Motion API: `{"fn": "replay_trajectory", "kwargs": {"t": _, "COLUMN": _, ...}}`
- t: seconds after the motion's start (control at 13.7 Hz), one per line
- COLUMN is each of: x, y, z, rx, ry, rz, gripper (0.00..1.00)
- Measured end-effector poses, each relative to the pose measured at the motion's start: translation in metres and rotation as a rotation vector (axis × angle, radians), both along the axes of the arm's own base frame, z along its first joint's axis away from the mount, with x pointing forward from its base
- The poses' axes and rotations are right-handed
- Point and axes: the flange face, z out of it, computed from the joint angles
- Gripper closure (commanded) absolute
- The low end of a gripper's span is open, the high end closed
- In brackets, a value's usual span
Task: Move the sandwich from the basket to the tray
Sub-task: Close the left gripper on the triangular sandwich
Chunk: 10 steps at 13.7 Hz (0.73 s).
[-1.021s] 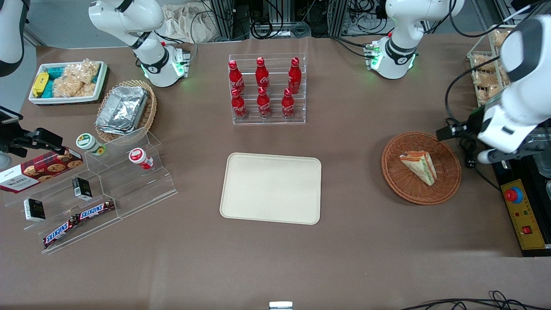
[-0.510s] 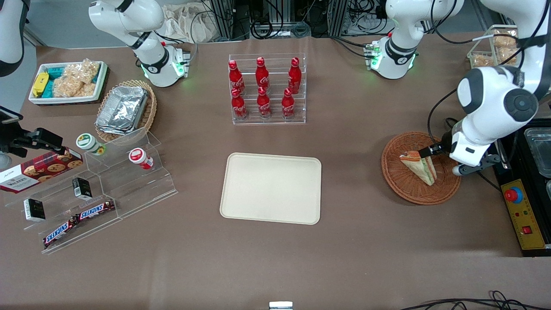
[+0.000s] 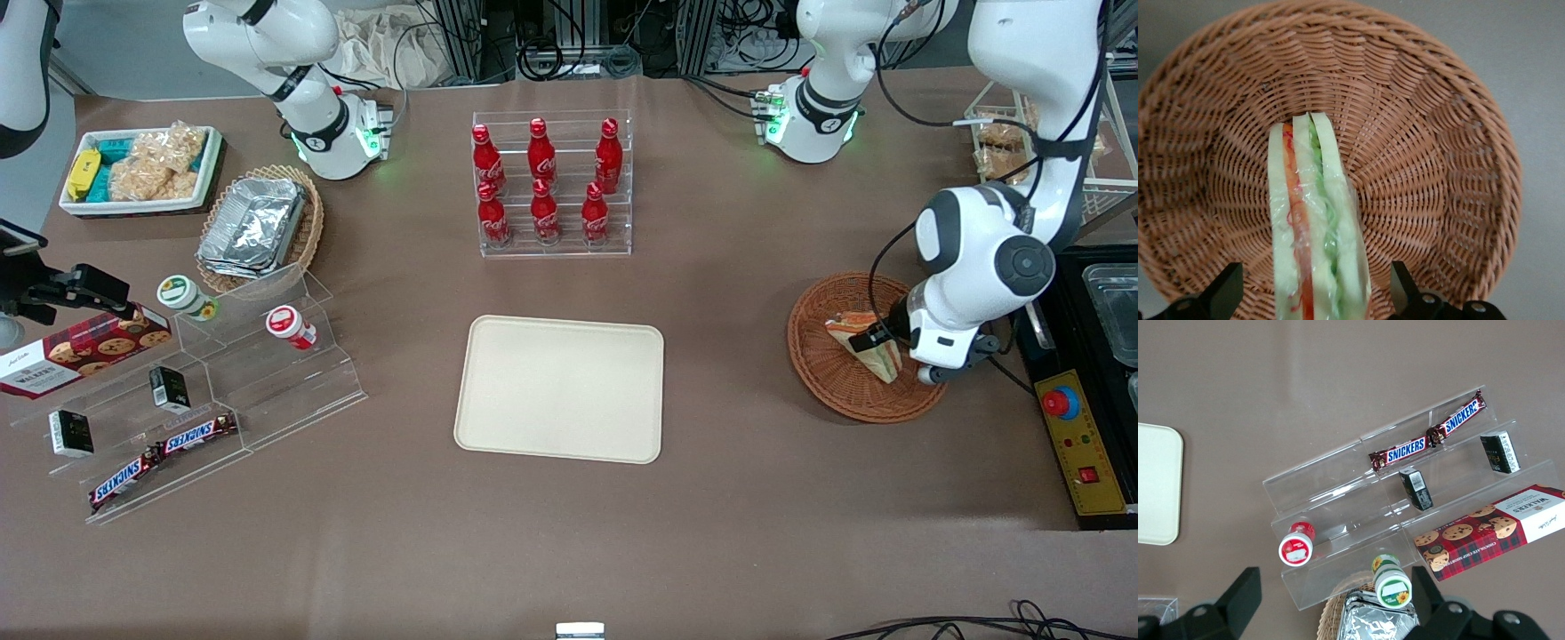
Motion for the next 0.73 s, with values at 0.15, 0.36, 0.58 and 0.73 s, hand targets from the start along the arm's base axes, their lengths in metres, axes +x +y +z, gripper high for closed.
{"fn": "replay_trajectory", "kwargs": {"t": 0.15, "x": -0.003, "y": 0.0, "z": -0.015, "rx": 0.001, "ry": 0.004, "rz": 0.012, "gripper": 0.24}}
{"fn": "replay_trajectory", "kwargs": {"t": 0.36, "x": -0.006, "y": 0.0, "z": -0.026, "rx": 0.003, "ry": 0.01, "rz": 0.034, "gripper": 0.88}}
{"fn": "replay_trajectory", "kwargs": {"t": 0.58, "x": -0.006, "y": 0.0, "z": -0.027, "rx": 0.003, "ry": 0.005, "rz": 0.038, "gripper": 1.0}}
{"fn": "replay_trajectory", "kwargs": {"t": 0.73, "x": -0.006, "y": 0.0, "z": -0.023, "rx": 0.003, "ry": 0.009, "rz": 0.037, "gripper": 1.0}}
